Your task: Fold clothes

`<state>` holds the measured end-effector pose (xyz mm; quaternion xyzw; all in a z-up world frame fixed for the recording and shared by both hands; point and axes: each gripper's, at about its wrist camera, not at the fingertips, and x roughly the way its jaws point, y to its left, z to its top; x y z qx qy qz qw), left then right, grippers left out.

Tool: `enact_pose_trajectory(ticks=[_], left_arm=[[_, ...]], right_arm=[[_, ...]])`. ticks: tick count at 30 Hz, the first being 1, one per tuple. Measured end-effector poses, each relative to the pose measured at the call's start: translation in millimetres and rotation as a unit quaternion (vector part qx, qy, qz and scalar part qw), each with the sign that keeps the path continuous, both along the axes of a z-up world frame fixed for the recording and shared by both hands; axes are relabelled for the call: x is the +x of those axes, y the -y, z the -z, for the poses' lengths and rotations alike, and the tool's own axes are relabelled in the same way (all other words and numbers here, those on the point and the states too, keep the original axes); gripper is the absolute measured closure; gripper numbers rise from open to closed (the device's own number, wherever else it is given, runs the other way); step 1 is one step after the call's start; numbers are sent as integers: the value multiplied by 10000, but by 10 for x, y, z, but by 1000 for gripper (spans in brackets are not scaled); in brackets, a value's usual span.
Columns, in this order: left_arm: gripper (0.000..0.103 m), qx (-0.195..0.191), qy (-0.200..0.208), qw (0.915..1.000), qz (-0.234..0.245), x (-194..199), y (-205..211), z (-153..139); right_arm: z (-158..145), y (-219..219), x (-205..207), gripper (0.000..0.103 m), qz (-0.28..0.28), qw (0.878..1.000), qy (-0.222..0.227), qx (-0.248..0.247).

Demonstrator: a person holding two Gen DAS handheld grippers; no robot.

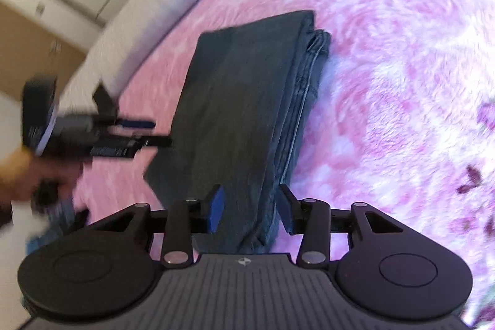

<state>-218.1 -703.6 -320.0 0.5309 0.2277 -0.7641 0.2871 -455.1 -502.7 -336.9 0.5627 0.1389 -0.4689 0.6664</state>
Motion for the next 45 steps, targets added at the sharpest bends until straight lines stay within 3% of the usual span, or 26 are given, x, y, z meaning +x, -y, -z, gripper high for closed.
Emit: enact_pose_trajectory(ticks=[2, 4, 7, 9, 11, 13, 16, 17, 19, 20, 21, 23, 27, 31, 34, 35, 36, 38, 43, 45], left_arm=[[48, 59, 310, 9993, 219, -112, -20, 256], [43, -41, 369, 9988, 323, -141, -24, 311], [48, 17, 244, 9994, 250, -88, 90, 125], [37, -97, -16, 9999, -20, 56, 200, -27], [33, -42, -40, 9992, -386, 186, 371, -42], [34, 271, 106, 9969, -726, 293, 561, 93], [33, 1120, 57, 9879, -1069, 450, 772, 387], [33, 1331, -64, 9840, -1183, 508, 816, 447], [36, 1717, -295, 9750, -1380, 613, 890, 544], [47, 1836, -383, 9721, -1409, 638, 898, 544], [62, 1964, -472, 9688, -1438, 655, 896, 542], [63, 1963, -470, 9684, -1464, 632, 832, 493], [75, 2151, -398, 9661, -1373, 407, 612, 362], [82, 2557, -874, 9577, -989, -185, -3, 248], [81, 2633, -1419, 9497, -926, -806, -389, 216], [78, 2530, -1472, 9518, -919, -1017, -465, 205], [67, 2445, -1485, 9540, -895, -1182, -503, 203], [63, 2366, -1320, 9594, -786, -1337, -516, 200], [65, 2269, -1136, 9652, -627, -888, -423, 75], [63, 2083, -1082, 9687, -803, -666, -296, -47]], right_arm=[[146, 134, -14, 60, 278, 9995, 157, -1], [341, 315, -5, 60, 412, 9990, 107, 97], [559, 496, 16, 48, 341, 9990, -100, 266], [547, 538, -53, 49, 362, 9991, 31, 226], [496, 559, -135, 48, 460, 9988, 124, 96], [536, 612, -230, 47, 652, 9972, 342, 133], [650, 830, -248, 45, 624, 9957, 639, 243], [696, 908, -231, 40, 541, 9955, 718, 293], [816, 1018, -243, 34, 532, 9935, 875, 500], [871, 1048, -268, 35, 574, 9915, 991, 622], [917, 1075, -292, 40, 597, 9894, 1110, 716], [935, 1124, -345, 56, 510, 9869, 1254, 873], [795, 1247, -547, 71, 274, 9805, 1530, 1204], [371, 1497, -795, 71, -206, 9916, 779, 1013], [119, 1731, -1102, 71, -437, 9963, -122, 724], [81, 1793, -1186, 70, -472, 9960, -379, 659], [63, 1844, -1262, 70, -486, 9952, -575, 618], [15, 1911, -1371, 70, -539, 9934, -924, 425], [-248, 1702, -1570, 68, -132, 9914, -1260, -328], [-325, 1414, -1645, 58, 260, 9916, -1148, -528]])
